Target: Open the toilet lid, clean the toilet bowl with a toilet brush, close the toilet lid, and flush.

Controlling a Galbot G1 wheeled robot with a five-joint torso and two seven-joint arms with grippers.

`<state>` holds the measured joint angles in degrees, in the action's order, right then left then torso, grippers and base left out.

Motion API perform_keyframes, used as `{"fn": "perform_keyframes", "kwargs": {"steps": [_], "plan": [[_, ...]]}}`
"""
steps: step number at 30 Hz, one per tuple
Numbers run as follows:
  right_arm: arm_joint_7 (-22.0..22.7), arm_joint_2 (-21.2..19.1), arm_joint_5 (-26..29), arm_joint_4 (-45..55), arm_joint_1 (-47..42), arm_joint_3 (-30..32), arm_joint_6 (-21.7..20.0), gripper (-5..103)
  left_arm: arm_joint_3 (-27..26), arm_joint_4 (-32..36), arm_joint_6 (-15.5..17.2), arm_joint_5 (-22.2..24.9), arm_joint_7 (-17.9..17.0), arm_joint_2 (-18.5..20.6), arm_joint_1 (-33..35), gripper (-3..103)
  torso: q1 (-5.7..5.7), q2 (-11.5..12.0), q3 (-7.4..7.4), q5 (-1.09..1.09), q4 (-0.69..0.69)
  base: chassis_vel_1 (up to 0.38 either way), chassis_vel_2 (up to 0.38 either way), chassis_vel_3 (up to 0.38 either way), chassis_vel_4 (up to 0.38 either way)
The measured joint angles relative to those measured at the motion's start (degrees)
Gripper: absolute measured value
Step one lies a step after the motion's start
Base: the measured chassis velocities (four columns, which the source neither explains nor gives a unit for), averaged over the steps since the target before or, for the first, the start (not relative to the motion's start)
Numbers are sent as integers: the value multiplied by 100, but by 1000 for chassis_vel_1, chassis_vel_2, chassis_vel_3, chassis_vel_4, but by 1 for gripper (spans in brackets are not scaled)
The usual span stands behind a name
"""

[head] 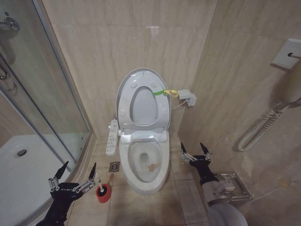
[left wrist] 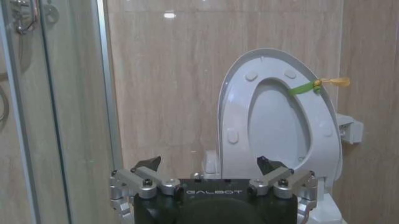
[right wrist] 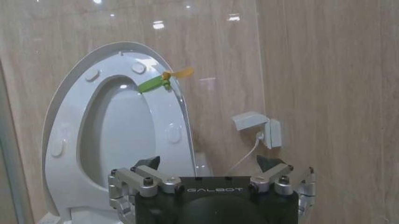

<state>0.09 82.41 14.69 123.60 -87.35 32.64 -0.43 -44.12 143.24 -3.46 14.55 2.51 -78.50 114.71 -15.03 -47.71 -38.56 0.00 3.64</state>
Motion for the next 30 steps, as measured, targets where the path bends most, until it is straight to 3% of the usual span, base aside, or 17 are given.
{"fn": "perform_keyframes", "kwargs": {"steps": [17, 19, 30], "plan": [[0, 0, 0, 0, 1, 0, 0, 100, 6, -8, 3, 0, -2, 0, -24, 100, 0, 0, 0, 1, 0, 0, 0, 0, 0], [0, 0, 0, 0, 1, 0, 0, 100, 103, -180, 96, 9, -63, 1, -286, 96, 0, 0, 0, 1, -1, 0, 0, 0, 0], [1, 0, 0, 0, 1, 1, 0, 100, 662, -1179, 694, 112, -431, 20, -1803, 99, -1, 0, 0, 0, 0, 0, 0, 0, 0]]}}
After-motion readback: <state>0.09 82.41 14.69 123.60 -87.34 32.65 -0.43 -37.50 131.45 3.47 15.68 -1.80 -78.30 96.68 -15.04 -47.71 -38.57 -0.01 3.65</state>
